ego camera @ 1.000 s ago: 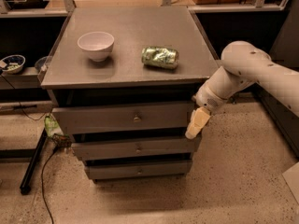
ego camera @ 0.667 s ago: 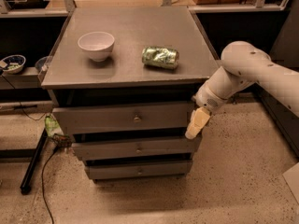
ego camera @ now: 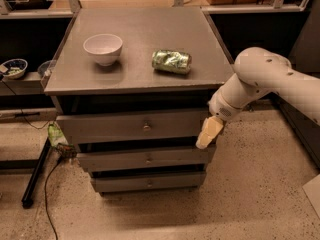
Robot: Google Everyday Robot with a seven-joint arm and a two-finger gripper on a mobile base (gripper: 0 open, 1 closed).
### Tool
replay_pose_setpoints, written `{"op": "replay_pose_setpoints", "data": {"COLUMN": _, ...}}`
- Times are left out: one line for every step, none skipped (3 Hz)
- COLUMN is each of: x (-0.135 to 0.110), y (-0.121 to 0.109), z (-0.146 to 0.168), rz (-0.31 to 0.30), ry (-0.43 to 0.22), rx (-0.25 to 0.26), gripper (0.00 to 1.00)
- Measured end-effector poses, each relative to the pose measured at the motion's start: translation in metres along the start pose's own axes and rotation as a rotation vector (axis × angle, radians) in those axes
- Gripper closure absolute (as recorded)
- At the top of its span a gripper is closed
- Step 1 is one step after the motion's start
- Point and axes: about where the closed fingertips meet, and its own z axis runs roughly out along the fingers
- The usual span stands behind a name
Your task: Open top drawer
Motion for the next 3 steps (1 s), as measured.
{"op": "replay_pose_setpoints", "data": {"x": 0.0, "y": 0.0, "z": 0.0, "rz": 0.0, "ry": 0.0, "rx": 0.0, "gripper": 0.0}}
{"op": "replay_pose_setpoints", "data": {"x": -0.011, "y": -0.01, "z": 0.004, "rz": -0.022, "ry": -0.002, "rx": 0.005, "gripper": 0.0}}
{"op": "replay_pose_setpoints", "data": {"x": -0.03, "y": -0.021, "z": 0.02, "rz": -0.047, "ry": -0.005, "rx": -0.014, "gripper": 0.0}}
